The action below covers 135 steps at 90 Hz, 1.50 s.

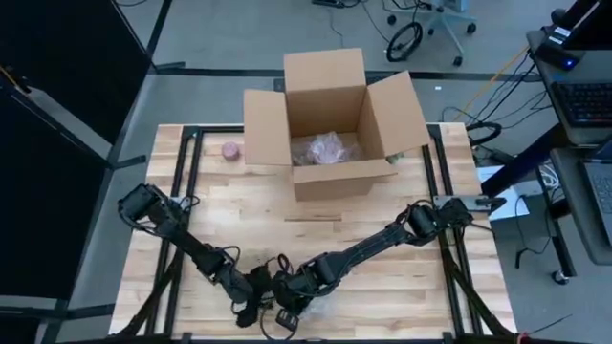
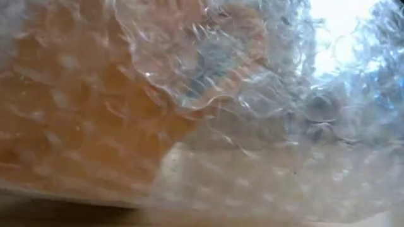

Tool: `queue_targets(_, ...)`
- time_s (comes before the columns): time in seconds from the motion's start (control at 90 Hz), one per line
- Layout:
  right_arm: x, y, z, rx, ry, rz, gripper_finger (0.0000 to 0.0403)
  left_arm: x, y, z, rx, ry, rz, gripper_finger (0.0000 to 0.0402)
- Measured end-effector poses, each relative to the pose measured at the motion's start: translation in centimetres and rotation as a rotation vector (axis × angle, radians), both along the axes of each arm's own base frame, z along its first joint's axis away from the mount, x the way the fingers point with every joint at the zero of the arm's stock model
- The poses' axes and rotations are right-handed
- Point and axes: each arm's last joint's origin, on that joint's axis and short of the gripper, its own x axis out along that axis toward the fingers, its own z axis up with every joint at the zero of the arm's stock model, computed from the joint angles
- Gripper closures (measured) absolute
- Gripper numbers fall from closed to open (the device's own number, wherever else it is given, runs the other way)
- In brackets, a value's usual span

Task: Wrap mug
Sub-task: Wrap the orange cup with the bubble wrap

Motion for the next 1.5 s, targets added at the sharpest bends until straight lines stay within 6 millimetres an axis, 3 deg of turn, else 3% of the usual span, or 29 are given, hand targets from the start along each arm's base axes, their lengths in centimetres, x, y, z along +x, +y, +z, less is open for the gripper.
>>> queue_targets(0.489, 1.6, -0.2, -0.8, 0.023, -0.132, -0.062, 0.0403, -0.6, -1.6, -1.6, 0.100, -0.133, 0.136, 0.0402)
queue_targets(0.722, 1.5, 0.4, -0.1, -0.032, -0.219, -0.041, 0.0402, -1.2, -1.6, 1.0, 0.033, -0.148, 0.199, 0.0402)
queue_targets(1.089, 1.7, -0.1, 2.7, -0.140, -0.374, -0.010, 0.0402, -3.0, 0.3, 4.2, 0.205, -0.077, 0.170, 0.0402)
queue_targets(1.5, 1.8, -0.4, 5.7, -0.247, -0.525, 0.037, 0.0402, -4.6, 2.1, 8.2, 0.305, -0.156, 0.082, 0.0402)
